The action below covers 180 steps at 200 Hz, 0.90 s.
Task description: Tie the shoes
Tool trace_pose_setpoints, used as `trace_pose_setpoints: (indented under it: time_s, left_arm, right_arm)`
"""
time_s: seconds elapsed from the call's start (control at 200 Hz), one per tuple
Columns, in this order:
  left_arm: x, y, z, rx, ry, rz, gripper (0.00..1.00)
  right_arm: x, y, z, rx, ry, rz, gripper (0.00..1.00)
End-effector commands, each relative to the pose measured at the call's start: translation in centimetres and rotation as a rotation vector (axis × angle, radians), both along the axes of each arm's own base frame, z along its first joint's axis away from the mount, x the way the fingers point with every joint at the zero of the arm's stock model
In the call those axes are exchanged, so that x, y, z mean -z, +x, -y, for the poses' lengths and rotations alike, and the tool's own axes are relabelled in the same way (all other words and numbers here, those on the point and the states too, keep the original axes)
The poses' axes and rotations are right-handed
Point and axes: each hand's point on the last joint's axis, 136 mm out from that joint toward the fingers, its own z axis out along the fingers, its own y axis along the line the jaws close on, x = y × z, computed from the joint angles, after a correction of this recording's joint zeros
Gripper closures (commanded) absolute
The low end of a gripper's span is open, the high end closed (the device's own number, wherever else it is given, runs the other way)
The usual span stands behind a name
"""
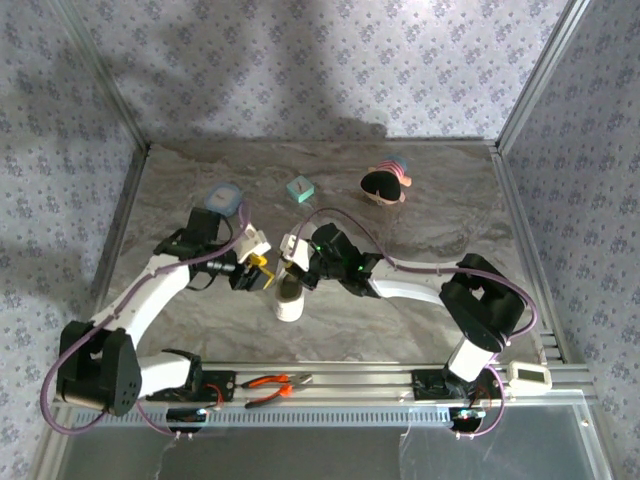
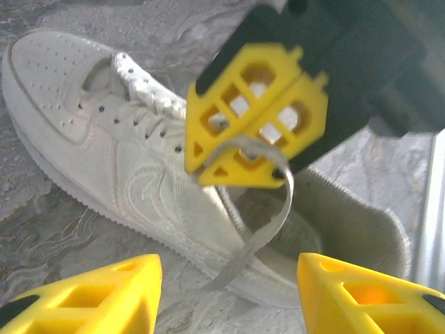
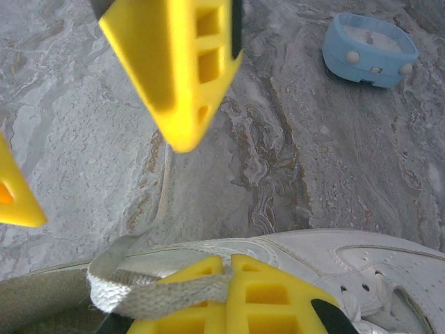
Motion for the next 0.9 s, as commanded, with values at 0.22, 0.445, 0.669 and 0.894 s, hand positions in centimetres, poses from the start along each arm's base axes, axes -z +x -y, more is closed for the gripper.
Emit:
trace_pose_setpoints:
  time_s: [0.22, 0.445, 0.669, 0.894]
  left_arm:
    - [3.1, -0.2, -0.2, 0.120, 0.097, 0.043, 0.48]
    - [3.4, -0.2, 1.1, 0.191, 0.079, 0.038, 0.48]
    - [5.0, -0.5, 2.5, 0.234, 0.104, -0.002, 0.49]
    - [3.5, -0.5, 2.6, 0.220, 0.075, -0.022, 1.00]
  right_arm:
    - [-0.5, 1.4, 1.0, 0.069, -0.011, -0.033, 1.00]
    - [-0.1, 0.9, 0.8, 0.033, -0.026, -0.047, 1.00]
    - [-0.3, 0.9, 0.5, 0.022, -0.028, -0.062, 1.00]
    - [0.1, 0.6, 0.4, 0.009, -0.035, -0.077, 1.00]
